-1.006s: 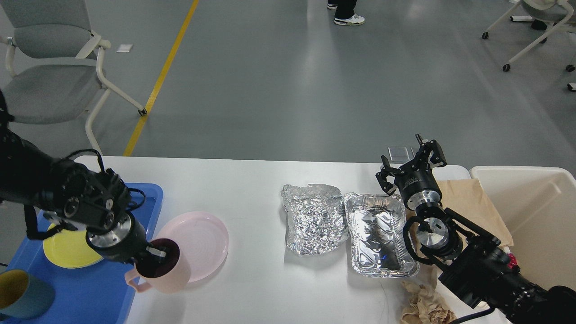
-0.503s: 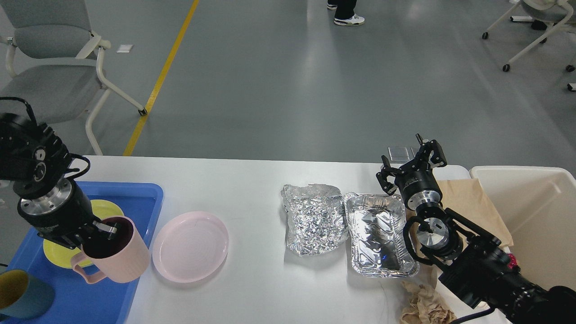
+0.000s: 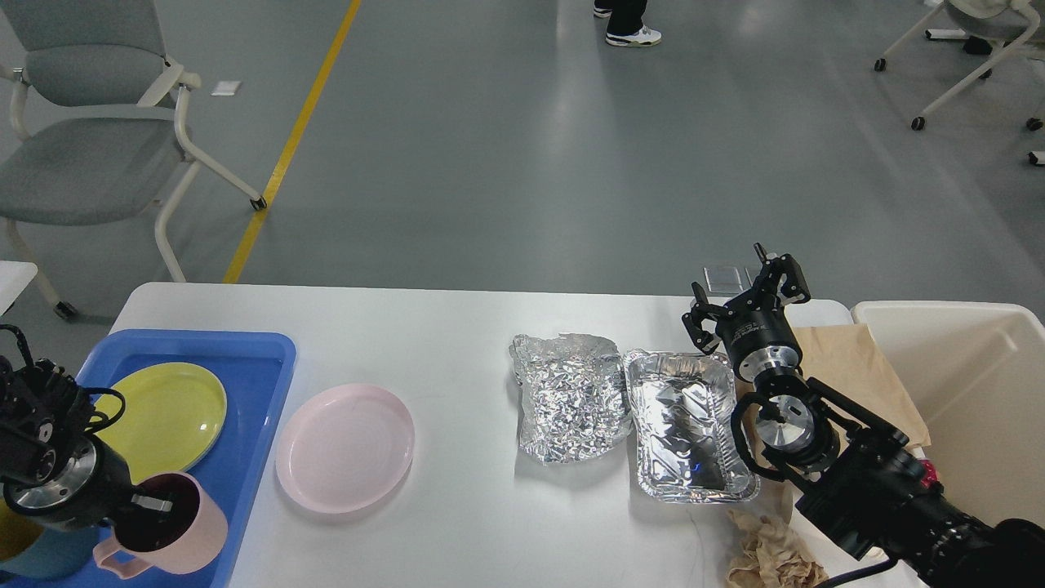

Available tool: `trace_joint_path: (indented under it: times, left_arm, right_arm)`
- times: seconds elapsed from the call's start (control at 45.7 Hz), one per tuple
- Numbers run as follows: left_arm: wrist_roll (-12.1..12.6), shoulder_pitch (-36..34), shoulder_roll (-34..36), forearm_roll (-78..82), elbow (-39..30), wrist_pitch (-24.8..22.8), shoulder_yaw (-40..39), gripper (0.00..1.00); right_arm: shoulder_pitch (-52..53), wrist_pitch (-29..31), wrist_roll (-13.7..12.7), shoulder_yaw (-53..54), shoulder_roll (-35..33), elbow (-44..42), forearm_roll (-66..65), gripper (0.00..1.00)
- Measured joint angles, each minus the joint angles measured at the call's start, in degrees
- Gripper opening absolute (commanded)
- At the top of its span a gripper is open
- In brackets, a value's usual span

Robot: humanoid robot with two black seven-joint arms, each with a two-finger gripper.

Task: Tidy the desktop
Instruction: 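Lift the pink mug and set it on the tray corner nearest the robot, then open the left gripper and move it to the pink plate rim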

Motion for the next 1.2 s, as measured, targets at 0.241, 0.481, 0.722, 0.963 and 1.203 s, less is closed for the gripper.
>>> trace_joint_path:
  times: [0.241, 0.481, 0.722, 0.963, 1.203]
  left_arm:
    - [0.6, 6.7, 0.6, 2.7, 7.4, 0.6, 1.0, 0.0]
    - [0.5, 10.6, 1.8, 2.5, 10.8, 3.6, -0.4, 0.15]
    - [0.5, 12.3, 1.9, 2.0, 11.3, 3.7, -3.7, 1.0]
    - [-0.4, 11.9, 3.0, 1.8, 11.3, 0.0, -4.0, 1.0]
    - [-2.2, 8.1, 5.7, 1.8, 11.4, -9.0, -3.6, 1.0]
  right_arm:
    - [0.0, 0.0, 0.0, 0.0, 0.0, 0.0, 0.0, 1.0]
    - [0.0, 0.0, 0.0, 0.0, 0.0, 0.1, 0.0, 1.0]
    - [0.0, 0.0, 0.0, 0.0, 0.0, 0.1, 0.0, 1.0]
    - [0.0, 0.0, 0.0, 0.0, 0.0, 0.1, 0.0, 1.0]
    - [0.0, 0.0, 0.0, 0.0, 0.0, 0.1, 0.0, 1.0]
